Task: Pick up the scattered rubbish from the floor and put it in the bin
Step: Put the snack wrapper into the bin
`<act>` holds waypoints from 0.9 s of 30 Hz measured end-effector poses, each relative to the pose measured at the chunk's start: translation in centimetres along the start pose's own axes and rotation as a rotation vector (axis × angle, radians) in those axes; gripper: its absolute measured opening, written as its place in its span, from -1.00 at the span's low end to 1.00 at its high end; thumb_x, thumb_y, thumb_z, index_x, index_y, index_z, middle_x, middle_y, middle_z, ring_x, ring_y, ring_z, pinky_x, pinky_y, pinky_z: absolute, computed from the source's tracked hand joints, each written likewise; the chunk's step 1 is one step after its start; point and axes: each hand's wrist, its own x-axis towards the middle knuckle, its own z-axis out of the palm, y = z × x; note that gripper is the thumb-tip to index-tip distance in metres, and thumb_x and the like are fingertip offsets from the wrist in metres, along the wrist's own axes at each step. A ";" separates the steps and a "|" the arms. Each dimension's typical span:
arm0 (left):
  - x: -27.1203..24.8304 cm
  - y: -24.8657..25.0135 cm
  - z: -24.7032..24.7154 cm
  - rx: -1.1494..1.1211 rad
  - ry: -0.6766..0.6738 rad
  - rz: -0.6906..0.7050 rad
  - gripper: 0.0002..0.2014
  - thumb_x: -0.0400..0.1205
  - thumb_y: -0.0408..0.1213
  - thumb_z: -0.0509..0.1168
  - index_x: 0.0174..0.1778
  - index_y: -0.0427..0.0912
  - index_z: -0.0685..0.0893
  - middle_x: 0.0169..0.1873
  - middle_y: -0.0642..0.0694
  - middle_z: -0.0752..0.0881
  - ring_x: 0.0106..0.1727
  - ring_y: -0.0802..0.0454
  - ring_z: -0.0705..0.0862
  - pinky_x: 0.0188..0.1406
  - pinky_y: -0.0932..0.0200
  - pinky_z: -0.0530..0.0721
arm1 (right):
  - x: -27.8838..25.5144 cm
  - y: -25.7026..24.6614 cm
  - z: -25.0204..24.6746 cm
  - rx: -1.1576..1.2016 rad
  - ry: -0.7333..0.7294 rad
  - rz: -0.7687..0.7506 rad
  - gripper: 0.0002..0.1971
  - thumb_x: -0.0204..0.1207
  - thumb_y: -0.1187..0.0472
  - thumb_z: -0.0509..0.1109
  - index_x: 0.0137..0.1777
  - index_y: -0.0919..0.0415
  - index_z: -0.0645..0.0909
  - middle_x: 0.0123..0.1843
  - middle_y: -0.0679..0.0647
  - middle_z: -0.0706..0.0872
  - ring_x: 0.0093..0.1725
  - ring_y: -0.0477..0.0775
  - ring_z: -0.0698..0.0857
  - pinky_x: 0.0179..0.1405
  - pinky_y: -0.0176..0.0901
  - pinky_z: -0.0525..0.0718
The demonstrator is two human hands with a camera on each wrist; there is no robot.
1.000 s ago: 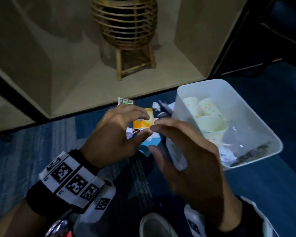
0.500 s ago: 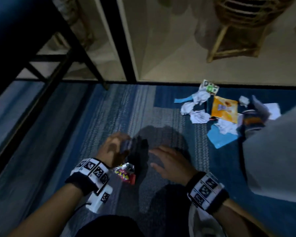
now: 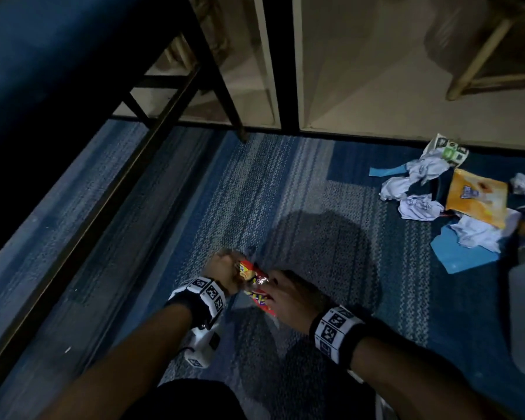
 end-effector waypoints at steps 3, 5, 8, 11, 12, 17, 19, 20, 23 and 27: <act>0.5 0.3 0.2 -0.029 0.035 0.006 -0.72 0.38 -0.30 0.41 0.00 0.01 0.80 0.01 -0.11 0.75 0.07 -0.08 0.73 0.17 0.13 0.69 | -1.0 0.3 -1.2 0.067 0.026 0.062 -0.76 0.58 0.02 0.32 0.21 -0.02 0.65 0.13 0.03 0.61 0.12 0.20 0.65 0.13 0.05 0.67; 0.8 0.8 0.0 -0.013 0.040 0.003 -0.75 0.39 -0.31 0.42 -0.04 -0.01 0.80 -0.05 -0.11 0.78 -0.02 -0.12 0.74 0.12 -0.05 0.73 | -2.1 1.0 -2.5 0.144 0.063 0.112 -0.79 0.65 0.12 0.31 0.19 0.12 0.69 0.21 0.10 0.67 0.20 0.19 0.65 0.18 -0.14 0.52; 1.7 3.3 -0.6 -0.137 0.109 0.095 -0.77 0.37 -0.32 0.43 -0.13 0.08 0.79 -0.09 0.04 0.79 -0.09 0.04 0.73 0.04 0.10 0.72 | -4.6 3.6 -4.4 0.216 0.188 0.240 -0.89 0.61 0.15 0.39 0.07 0.07 0.69 0.05 0.10 0.79 0.07 0.15 0.74 -0.10 -0.17 0.46; 1.5 7.9 -3.0 -0.333 0.167 0.280 -0.87 0.40 -0.10 0.38 -0.20 0.04 0.79 -0.19 0.02 0.80 -0.18 0.08 0.75 -0.12 0.18 0.69 | -7.1 6.6 -5.9 0.406 0.386 0.409 -0.92 0.50 0.25 0.47 -0.09 0.08 0.63 -0.18 0.07 0.80 -0.15 0.16 0.78 -0.21 -0.10 0.67; 1.9 9.5 -3.5 -0.368 0.193 0.348 -0.81 0.43 -0.02 0.36 -0.16 0.01 0.79 -0.19 0.01 0.79 -0.18 0.06 0.76 -0.13 0.15 0.71 | -8.0 7.4 -6.7 0.459 0.459 0.440 -0.87 0.50 0.30 0.48 -0.11 0.07 0.61 -0.21 0.04 0.79 -0.19 0.09 0.77 -0.23 -0.08 0.72; 2.2 19.0 -7.5 -0.411 0.308 0.628 -0.89 0.53 -0.31 0.52 -0.12 0.00 0.78 -0.15 0.07 0.75 -0.16 0.15 0.73 -0.22 0.18 0.69 | -14.9 7.8 -13.8 0.502 0.945 0.476 -0.76 0.49 0.39 0.56 0.05 0.10 0.66 -0.18 -0.20 0.75 -0.16 -0.30 0.76 -0.29 -0.53 0.65; 1.3 23.3 -9.6 -0.451 0.335 0.755 -0.93 0.55 -0.27 0.50 -0.07 -0.08 0.81 -0.08 0.04 0.75 -0.11 0.11 0.74 -0.22 0.16 0.72 | -18.0 7.2 -16.9 0.453 1.112 0.449 -0.73 0.51 0.37 0.55 0.13 0.09 0.65 -0.15 -0.17 0.77 -0.15 -0.28 0.77 -0.23 -0.53 0.64; 0.8 25.4 -10.5 -0.479 0.344 0.816 -0.91 0.55 -0.24 0.48 -0.05 -0.08 0.81 -0.03 0.03 0.74 -0.06 0.09 0.75 -0.20 0.18 0.73 | -19.5 6.9 -18.3 0.412 1.182 0.449 -0.71 0.51 0.35 0.55 0.14 0.05 0.64 -0.14 -0.18 0.78 -0.15 -0.28 0.77 -0.21 -0.52 0.64; -1.4 31.3 -13.0 -0.521 0.348 1.012 -0.88 0.57 -0.26 0.43 -0.01 -0.07 0.81 0.05 0.00 0.73 0.05 0.08 0.74 -0.10 0.21 0.73 | -23.6 5.9 -21.6 0.316 1.313 0.472 -0.75 0.50 0.28 0.57 0.10 0.01 0.67 -0.11 -0.24 0.78 -0.12 -0.32 0.75 -0.13 -0.58 0.59; -4.6 37.9 -15.1 -0.457 0.411 1.203 -0.90 0.60 -0.31 0.44 -0.02 -0.07 0.83 0.01 0.02 0.74 0.07 0.19 0.72 0.07 0.28 0.64 | -27.7 4.5 -24.4 0.210 1.423 0.500 -0.82 0.49 0.29 0.58 0.07 0.17 0.74 -0.05 -0.13 0.81 -0.10 -0.16 0.80 -0.07 -0.43 0.67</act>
